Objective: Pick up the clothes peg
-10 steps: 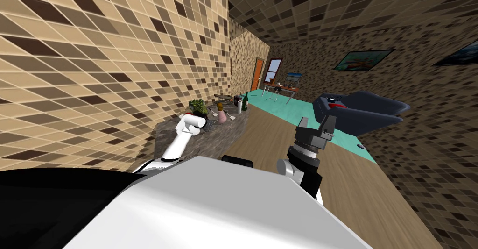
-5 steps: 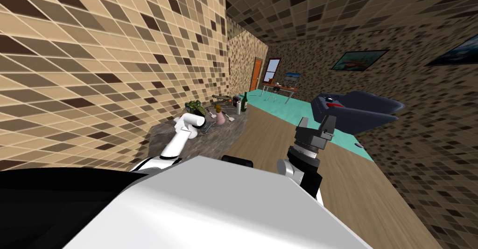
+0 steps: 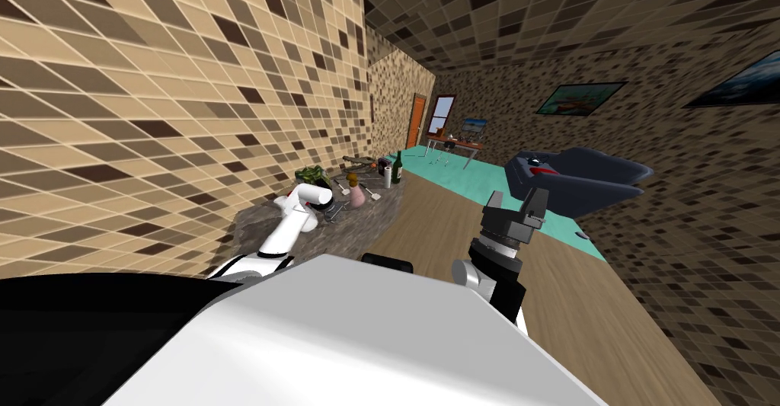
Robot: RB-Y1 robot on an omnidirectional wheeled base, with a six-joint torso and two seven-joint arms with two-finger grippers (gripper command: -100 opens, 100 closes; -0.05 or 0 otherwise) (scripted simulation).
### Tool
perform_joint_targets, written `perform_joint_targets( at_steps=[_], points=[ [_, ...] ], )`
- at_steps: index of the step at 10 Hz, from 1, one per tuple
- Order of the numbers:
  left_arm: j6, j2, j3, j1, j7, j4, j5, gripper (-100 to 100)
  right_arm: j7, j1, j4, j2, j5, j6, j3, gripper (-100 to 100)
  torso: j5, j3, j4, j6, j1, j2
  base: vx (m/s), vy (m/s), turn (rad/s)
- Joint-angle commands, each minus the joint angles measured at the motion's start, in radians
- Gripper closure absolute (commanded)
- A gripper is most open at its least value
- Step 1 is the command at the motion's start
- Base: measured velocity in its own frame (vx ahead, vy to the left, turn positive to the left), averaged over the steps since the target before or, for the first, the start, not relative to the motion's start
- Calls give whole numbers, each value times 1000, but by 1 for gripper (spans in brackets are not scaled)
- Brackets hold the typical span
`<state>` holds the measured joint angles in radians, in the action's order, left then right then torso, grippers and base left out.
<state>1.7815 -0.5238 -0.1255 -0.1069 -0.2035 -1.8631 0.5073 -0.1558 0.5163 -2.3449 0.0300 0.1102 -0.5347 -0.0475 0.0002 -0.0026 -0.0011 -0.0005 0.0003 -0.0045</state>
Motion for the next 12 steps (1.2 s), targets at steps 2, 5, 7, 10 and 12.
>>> perform_joint_targets(
  at_steps=[2,5,7,10,12],
  points=[
    [60,-15,-3,-4,2,15,22,-100,0,0,0,0,0,0,0,0,0,0,0,0,0,0,56,4,-22],
    [132,-32,-6,-7,4,30,45,-100,0,0,0,0,0,0,0,0,0,1,0,0,0,1,52,6,-31],
    [122,-28,-5,0,6,20,41,0,0,0,0,0,0,0,0,0,0,2,1,0,0,3,10,3,-2],
    [59,-15,13,-12,4,95,15,-100,0,0,0,0,0,0,0,0,0,4,1,0,1,7,-36,18,-68],
    [33,-9,21,-17,3,126,5,-100,0,0,0,0,0,0,0,0,0,4,2,0,0,8,-40,13,-52]
  ],
)
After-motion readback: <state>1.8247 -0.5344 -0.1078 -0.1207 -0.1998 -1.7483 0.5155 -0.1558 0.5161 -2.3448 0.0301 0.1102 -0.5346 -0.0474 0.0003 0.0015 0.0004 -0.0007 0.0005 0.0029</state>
